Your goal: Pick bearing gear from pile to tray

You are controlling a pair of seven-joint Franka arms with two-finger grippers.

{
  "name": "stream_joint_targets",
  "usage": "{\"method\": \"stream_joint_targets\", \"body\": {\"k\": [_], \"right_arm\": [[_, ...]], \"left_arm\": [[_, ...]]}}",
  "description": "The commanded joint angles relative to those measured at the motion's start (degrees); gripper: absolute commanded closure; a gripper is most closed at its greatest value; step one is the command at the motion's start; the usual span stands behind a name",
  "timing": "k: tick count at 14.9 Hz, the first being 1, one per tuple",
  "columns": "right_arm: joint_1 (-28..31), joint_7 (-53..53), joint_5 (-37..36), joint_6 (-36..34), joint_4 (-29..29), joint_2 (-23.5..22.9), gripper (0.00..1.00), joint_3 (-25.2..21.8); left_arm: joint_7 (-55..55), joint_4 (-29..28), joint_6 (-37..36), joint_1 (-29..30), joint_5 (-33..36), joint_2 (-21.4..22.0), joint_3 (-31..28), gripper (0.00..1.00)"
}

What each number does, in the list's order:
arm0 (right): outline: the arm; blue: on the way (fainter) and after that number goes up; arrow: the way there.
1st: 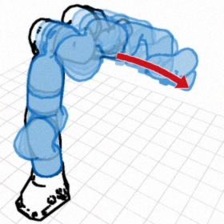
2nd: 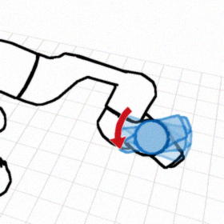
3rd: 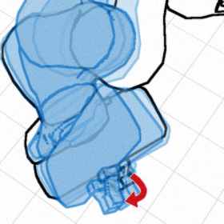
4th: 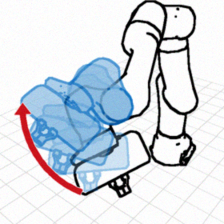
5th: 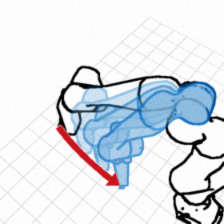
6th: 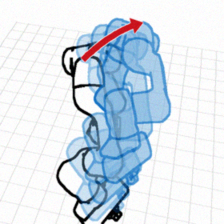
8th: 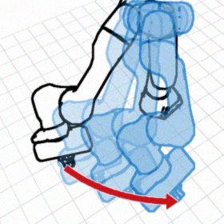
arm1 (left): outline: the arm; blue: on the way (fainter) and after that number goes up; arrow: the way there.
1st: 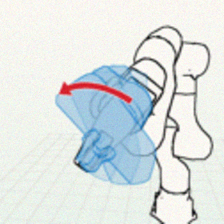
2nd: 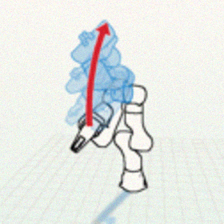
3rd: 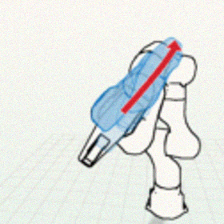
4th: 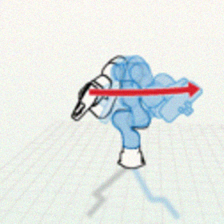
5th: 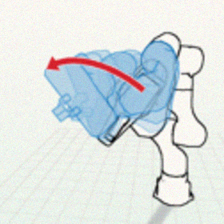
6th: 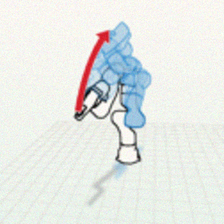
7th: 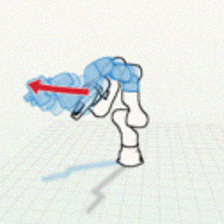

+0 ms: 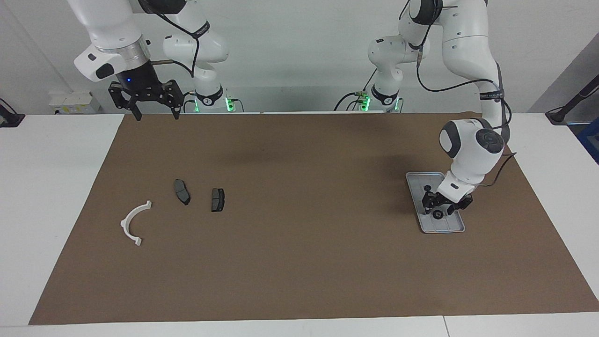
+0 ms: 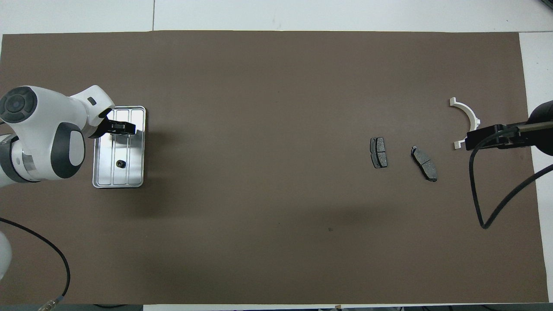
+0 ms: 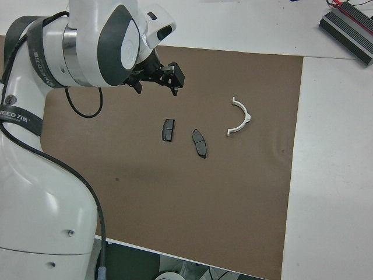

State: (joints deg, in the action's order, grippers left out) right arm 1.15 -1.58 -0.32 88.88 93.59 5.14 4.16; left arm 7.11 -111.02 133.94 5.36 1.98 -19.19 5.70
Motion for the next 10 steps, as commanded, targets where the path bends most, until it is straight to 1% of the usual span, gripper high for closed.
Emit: {"method": "stream_joint_targets", "body": {"k": [1,3,4,6,7,9,10], "right_arm": [[0.79,0.62,1.46,-0.2,0.19,0.66,0.0,0.41],[0.87,0.71,1.46,-0.2,0.19,0.66,0.0,0.32],[0.96,0.79,1.46,-0.2,0.19,0.75,0.0,0.32],[0.96,0.71,1.46,-0.2,0.19,0.75,0.0,0.32],[0.96,0.71,1.46,-0.12,0.19,0.75,0.0,0.32],[0.87,0.71,1.46,-0.2,0.19,0.75,0.0,0.32],[0.87,0.71,1.46,-0.2,0.19,0.75,0.0,0.32]], "left_arm": [[0.36,7.37,-12.86,-0.27,-0.58,3.88,-0.6,0.0],[-0.6,15.27,-23.24,-0.18,-2.23,7.57,-0.69,0.0],[-1.57,17.66,-26.51,-0.09,-4.68,9.94,-0.86,0.0],[-3.94,18.21,-27.77,0.79,-5.76,16.26,-0.78,0.0],[-6.73,18.39,-27.77,0.88,-5.76,18.38,-0.87,0.0],[-11.4,19.09,-28.73,0.88,-5.76,20.94,-1.04,0.0],[-11.51,19.96,-32.22,1.05,-5.59,21.47,-1.13,0.0]]}}
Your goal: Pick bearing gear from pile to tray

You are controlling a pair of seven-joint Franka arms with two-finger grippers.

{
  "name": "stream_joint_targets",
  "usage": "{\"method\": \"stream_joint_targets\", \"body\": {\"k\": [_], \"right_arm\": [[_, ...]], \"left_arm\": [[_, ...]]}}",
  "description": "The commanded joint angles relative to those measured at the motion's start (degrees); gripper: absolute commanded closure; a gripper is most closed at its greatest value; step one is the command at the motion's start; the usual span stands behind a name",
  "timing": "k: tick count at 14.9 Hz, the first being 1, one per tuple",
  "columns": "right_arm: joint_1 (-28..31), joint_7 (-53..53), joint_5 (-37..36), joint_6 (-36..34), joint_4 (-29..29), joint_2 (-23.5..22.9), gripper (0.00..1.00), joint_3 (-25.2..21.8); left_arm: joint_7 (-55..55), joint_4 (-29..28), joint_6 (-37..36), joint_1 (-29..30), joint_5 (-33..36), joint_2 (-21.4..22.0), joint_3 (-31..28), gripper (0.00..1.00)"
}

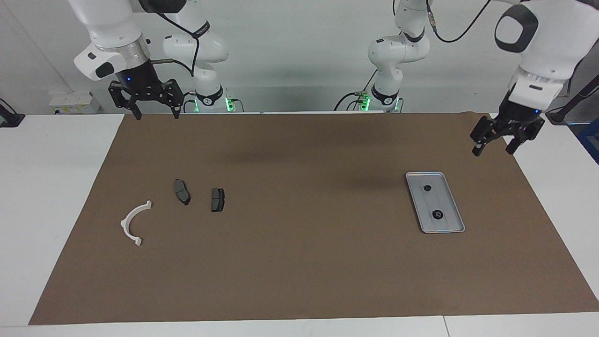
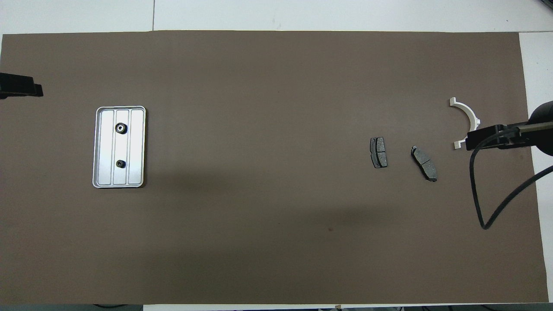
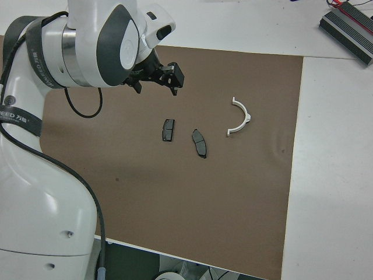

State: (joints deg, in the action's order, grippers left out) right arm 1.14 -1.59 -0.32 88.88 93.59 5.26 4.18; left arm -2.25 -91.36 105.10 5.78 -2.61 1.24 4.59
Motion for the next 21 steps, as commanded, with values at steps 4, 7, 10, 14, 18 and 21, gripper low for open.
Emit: {"method": "stream_joint_targets", "body": {"k": [4,7,10,14,18,21], "right_arm": [[0.88,0.71,1.46,-0.2,0.19,0.63,0.0,0.3],[0.88,0.71,1.46,-0.2,0.19,0.63,0.0,0.3],[0.88,0.71,1.46,-0.2,0.19,0.63,0.0,0.3],[0.88,0.71,1.46,-0.29,0.19,0.63,0.0,0.39],[0.97,0.79,1.46,-0.47,0.19,0.63,0.0,0.3],[0.88,0.79,1.46,-0.64,0.19,0.72,0.0,0.3]], "left_arm": [[-1.61,3.13,-24.04,0.64,-0.29,3.76,0.51,0.0],[-1.61,-2.58,-26.61,0.55,-0.29,6.84,0.51,0.0],[-0.21,-3.47,-24.86,0.46,-0.29,7.2,0.6,0.0],[-0.12,-4.88,-24.06,0.46,-0.37,7.99,0.51,0.0],[-0.21,-4.36,-21.42,-0.5,-0.2,6.59,-0.02,0.0],[-0.12,-2.86,-22.65,-7.95,1.3,4.65,-4.66,0.0]]}}
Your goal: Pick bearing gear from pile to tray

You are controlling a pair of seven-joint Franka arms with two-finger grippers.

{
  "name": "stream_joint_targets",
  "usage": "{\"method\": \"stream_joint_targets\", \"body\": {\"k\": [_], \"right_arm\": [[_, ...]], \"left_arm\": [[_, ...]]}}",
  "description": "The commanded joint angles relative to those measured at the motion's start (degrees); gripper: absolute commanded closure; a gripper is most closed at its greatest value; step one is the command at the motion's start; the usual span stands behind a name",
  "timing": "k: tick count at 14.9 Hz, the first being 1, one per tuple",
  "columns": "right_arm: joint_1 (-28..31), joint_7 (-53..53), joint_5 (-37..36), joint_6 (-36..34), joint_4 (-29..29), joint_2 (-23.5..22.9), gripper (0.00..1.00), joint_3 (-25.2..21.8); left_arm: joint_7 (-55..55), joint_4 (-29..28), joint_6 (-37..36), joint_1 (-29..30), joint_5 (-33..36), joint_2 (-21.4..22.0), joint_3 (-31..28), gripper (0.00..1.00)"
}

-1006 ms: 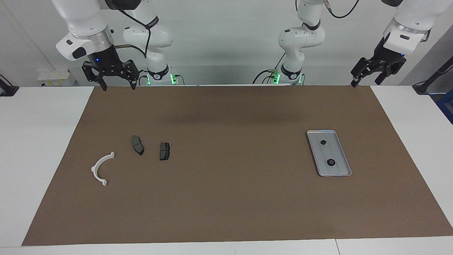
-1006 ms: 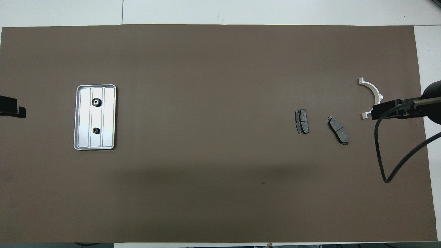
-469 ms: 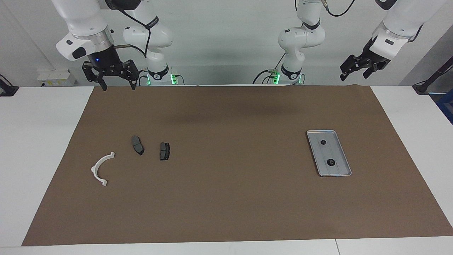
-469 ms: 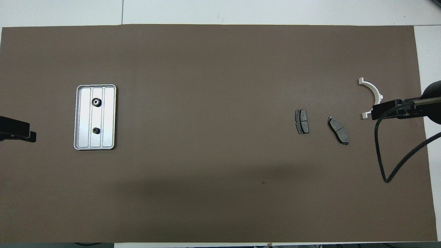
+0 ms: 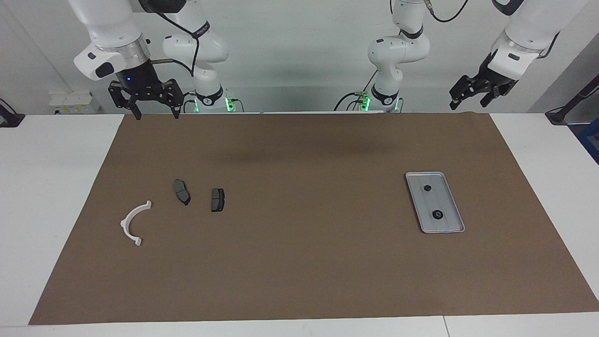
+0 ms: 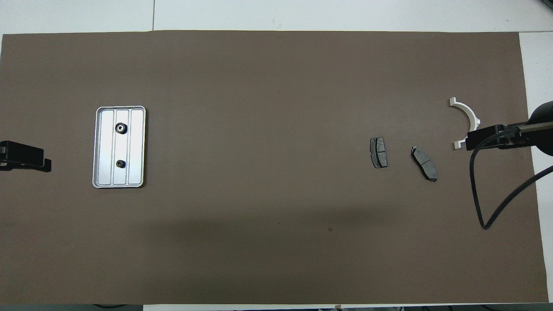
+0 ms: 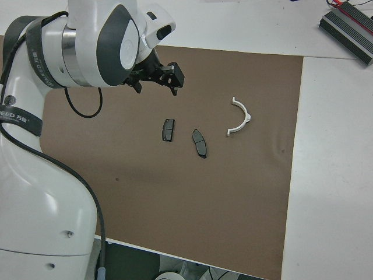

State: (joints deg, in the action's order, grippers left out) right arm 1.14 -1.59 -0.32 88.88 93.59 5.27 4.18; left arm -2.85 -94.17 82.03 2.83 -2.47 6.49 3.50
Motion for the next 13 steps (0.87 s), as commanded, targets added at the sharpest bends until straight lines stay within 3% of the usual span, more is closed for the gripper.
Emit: {"method": "stream_joint_targets", "body": {"k": [1,3,13], "right_arm": [[0.88,0.79,1.46,-0.73,0.28,0.7,0.0,0.3],[0.88,0.79,1.46,-0.73,0.19,0.79,0.0,0.3],[0.88,0.79,1.46,-0.73,0.37,0.79,0.0,0.3]], "left_arm": [[0.47,0.21,-0.2,-6.76,0.98,-0.77,-4.63,0.0],[0.47,0.04,-0.64,-10.9,0.98,-0.69,-8.93,0.0],[0.91,-0.05,0.59,-10.74,0.98,-0.51,-8.86,0.0]]}}
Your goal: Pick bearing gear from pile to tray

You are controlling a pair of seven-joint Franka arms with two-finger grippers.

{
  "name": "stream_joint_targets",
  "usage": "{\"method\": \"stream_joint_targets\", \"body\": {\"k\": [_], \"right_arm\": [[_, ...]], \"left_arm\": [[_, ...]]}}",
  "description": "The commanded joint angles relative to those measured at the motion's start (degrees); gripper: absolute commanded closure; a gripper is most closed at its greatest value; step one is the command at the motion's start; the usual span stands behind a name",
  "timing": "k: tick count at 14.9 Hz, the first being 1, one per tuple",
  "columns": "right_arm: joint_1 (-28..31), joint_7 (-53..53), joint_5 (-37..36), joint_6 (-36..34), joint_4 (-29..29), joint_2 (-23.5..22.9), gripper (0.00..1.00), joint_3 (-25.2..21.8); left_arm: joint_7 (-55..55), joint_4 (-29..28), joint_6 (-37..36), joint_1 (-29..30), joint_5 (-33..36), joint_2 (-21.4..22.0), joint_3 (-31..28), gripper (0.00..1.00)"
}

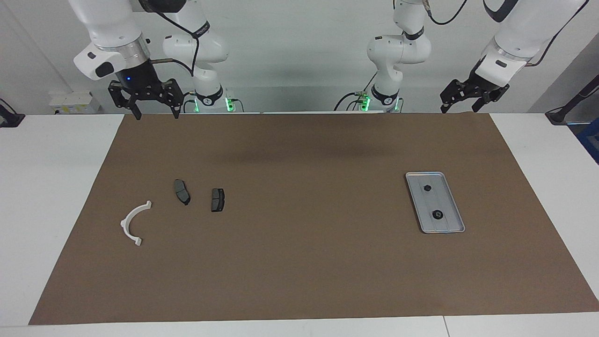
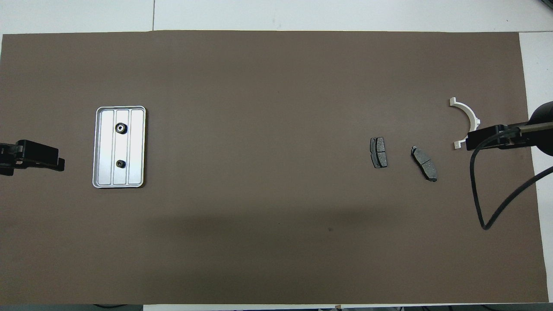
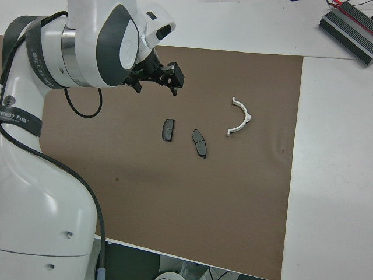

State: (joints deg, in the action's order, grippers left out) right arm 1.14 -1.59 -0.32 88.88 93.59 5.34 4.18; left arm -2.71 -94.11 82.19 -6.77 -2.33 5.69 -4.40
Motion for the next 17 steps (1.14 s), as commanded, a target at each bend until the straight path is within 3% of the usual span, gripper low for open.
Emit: {"method": "stream_joint_targets", "body": {"k": [1,17], "right_arm": [[0.88,0.79,1.46,-0.73,0.37,0.81,0.0,0.3],[0.88,0.71,1.46,-0.46,0.28,0.81,0.0,0.3]], "left_arm": [[1.12,-0.1,0.34,-1.31,0.83,0.28,-1.05,0.0],[2.71,-0.54,-0.37,-1.31,1.27,0.72,-1.14,0.0]]}}
